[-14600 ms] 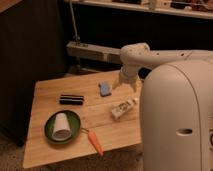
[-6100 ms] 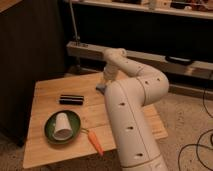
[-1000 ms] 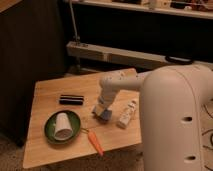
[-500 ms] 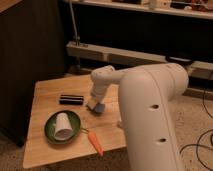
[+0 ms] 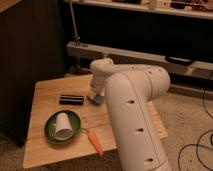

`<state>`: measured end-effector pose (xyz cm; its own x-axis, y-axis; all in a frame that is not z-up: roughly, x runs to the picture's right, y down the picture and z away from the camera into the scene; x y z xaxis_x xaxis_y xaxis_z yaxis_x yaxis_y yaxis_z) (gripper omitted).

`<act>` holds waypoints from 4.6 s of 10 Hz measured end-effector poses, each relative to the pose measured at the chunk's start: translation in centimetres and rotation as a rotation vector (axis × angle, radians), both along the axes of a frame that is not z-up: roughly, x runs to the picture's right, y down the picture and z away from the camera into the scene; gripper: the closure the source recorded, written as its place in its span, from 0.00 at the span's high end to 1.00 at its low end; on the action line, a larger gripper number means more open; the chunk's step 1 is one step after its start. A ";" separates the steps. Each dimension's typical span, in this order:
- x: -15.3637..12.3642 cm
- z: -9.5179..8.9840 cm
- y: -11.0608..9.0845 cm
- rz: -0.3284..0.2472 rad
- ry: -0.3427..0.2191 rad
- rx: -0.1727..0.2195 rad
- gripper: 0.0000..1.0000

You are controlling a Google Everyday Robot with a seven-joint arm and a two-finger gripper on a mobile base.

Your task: Wipe the white sponge on the table

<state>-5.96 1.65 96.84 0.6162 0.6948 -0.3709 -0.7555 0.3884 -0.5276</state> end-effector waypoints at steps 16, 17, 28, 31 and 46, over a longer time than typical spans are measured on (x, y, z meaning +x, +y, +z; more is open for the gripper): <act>9.2 -9.0 5.3 0.078 0.037 -0.017 0.47; 8.2 -10.3 6.5 0.053 0.016 -0.018 0.47; -3.8 -10.0 4.6 -0.041 -0.112 -0.015 0.47; -3.9 -5.7 0.4 -0.007 -0.078 -0.025 0.47; 15.1 0.6 -0.5 0.213 0.211 -0.080 0.47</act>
<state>9.14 1.16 97.43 0.3637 0.7631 -0.5342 -0.9115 0.1733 -0.3730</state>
